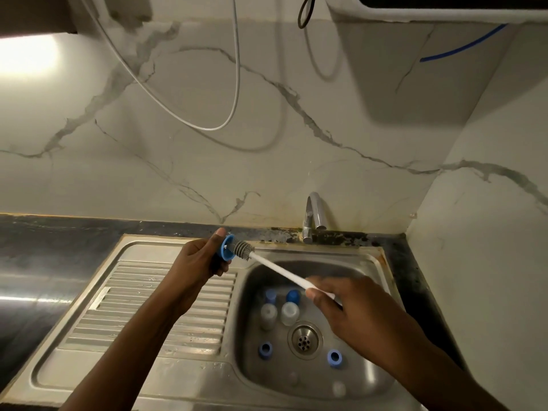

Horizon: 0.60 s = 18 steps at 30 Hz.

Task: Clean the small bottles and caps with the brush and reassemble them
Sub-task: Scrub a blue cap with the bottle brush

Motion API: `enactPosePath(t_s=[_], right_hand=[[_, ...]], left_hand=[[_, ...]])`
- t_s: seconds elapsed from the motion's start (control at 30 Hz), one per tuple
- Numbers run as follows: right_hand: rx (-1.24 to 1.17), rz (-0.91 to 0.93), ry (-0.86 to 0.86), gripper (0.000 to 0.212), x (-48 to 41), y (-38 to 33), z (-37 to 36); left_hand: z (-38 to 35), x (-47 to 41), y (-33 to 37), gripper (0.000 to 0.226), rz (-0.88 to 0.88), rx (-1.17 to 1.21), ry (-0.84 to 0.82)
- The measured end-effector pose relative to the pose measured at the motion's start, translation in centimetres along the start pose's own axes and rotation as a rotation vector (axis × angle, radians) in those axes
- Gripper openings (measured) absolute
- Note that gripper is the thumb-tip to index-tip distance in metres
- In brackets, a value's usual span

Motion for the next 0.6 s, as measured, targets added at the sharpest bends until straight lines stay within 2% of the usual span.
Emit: enactPosePath(t_s=[0.13,0.17,0.23,0.27,0.37,0.6], right_hand=[[-0.068,-0.001,-0.012,0.026,0.6,0.1,0.0],[-0.068,0.000,-0.005,0.023,0.6,0.1,0.5],[-0.053,0.004,0.027,0.018,0.5,-0.2,1.7],[-0.042,0.009,0.060,0.021,0.5,-0.3,2.2],[-0.033,0.030,0.109,0.038,0.6,-0.8,2.5],[0.037,-0.027,0.099,0.046,0.1,-0.2,0.7]], left_hand=[[0.1,0.2,0.1,0.079,-0.040,0.038,-0.032],[0.2,0.2,0.2,0.076,-0.052,0.031,-0.029],[0.4,0.5,0.8,0.052,-0.090,0.046,-0.007],[0.5,0.6,1.0,0.043,-0.109,0.057,0.014],[0.7,1.0,1.8,0.036,-0.196,0.009,0.069],[-0.3,1.1,2.2,0.033,-0.265,-0.349,0.193]])
Point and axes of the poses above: each hand's wrist, its own x-axis away from the middle knuckle, its own z-axis out of the back of the hand, y = z × x, the point moved 9 cm from there along -x, towards the middle knuckle, and after that the axes turned 6 degrees about z, right-handed, at the moved point
